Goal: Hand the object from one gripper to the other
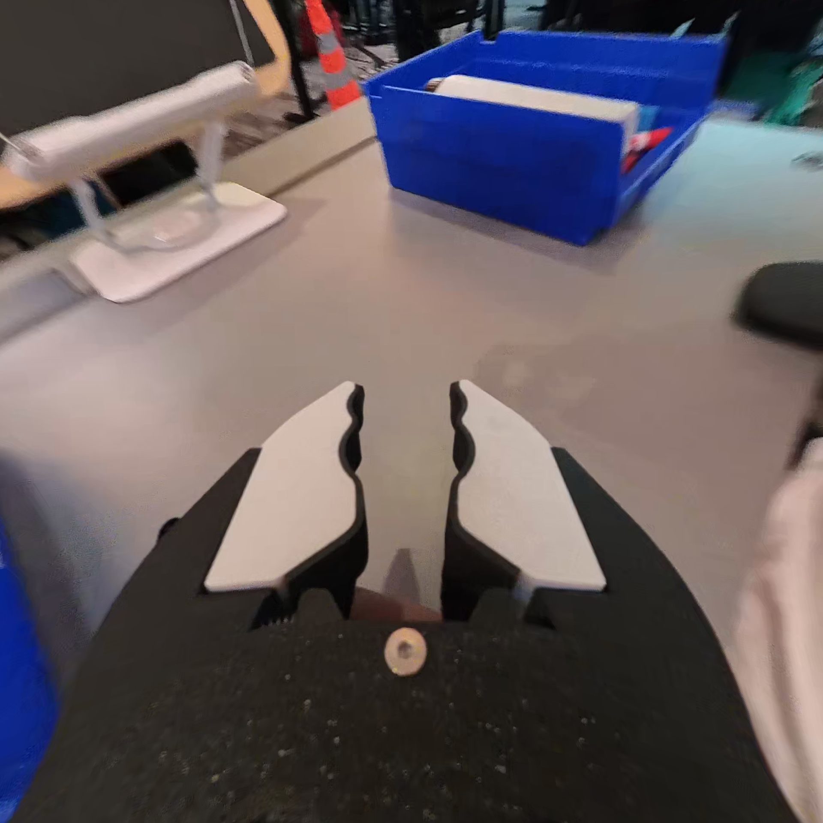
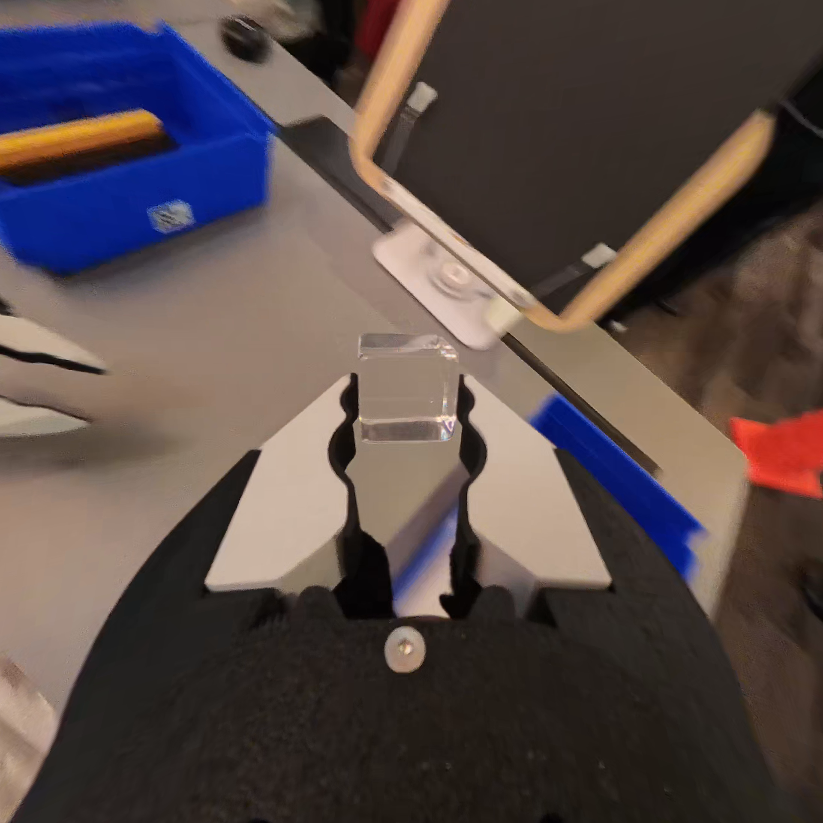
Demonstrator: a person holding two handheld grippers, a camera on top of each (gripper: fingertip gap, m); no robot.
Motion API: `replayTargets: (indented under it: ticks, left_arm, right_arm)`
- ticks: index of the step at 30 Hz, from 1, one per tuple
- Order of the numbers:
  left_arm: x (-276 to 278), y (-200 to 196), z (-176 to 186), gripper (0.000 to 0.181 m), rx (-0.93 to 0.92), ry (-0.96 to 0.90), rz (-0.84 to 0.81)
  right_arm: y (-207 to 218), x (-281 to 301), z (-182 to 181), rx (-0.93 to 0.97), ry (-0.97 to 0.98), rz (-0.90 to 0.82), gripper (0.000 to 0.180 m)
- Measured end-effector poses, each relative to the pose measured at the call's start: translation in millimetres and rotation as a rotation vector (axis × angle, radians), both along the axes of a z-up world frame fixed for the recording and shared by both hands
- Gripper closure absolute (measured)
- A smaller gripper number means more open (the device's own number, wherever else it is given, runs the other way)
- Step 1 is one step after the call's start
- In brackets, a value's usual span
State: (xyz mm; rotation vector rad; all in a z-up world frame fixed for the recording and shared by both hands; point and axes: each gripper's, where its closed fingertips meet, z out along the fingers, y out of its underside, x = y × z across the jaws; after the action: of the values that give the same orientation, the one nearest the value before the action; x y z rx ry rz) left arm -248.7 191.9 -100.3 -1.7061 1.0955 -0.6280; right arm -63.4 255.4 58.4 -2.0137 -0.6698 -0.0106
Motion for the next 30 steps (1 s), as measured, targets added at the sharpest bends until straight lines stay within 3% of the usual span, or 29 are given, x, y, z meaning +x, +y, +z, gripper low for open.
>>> replayTargets:
  ticks: [4,10,14,17,25,30]
  left_arm:
    - [-8,-32,-16,0.144,-0.125,-0.035,-0.012]
    - [-32,-59,-38,0.145,-0.125,0.026,0.050]
    - [-32,-55,-30,0.153,0.018,0.045,0.064]
    - [-32,-53,-36,0.154,0.030,0.077,0.064]
    - [-32,-53,-41,0.152,-0.025,0.074,0.079]
    - [-30,-51,-57,0.133,-0.257,0.043,0.116]
  right_arm:
    - [-31,122,-8,-0.130,-0.077,-0.273,0.136]
    - [-35,214,-92,-0.407,-0.047,-0.413,0.136]
    - [-34,224,-166,-0.645,-0.053,-0.384,0.136]
    - [-42,217,-202,-0.786,-0.081,-0.339,0.136]
    - [-31,208,-217,-0.815,-0.093,-0.382,0.136]
    - [-33,214,-222,-0.811,-0.081,-0.384,0.131]
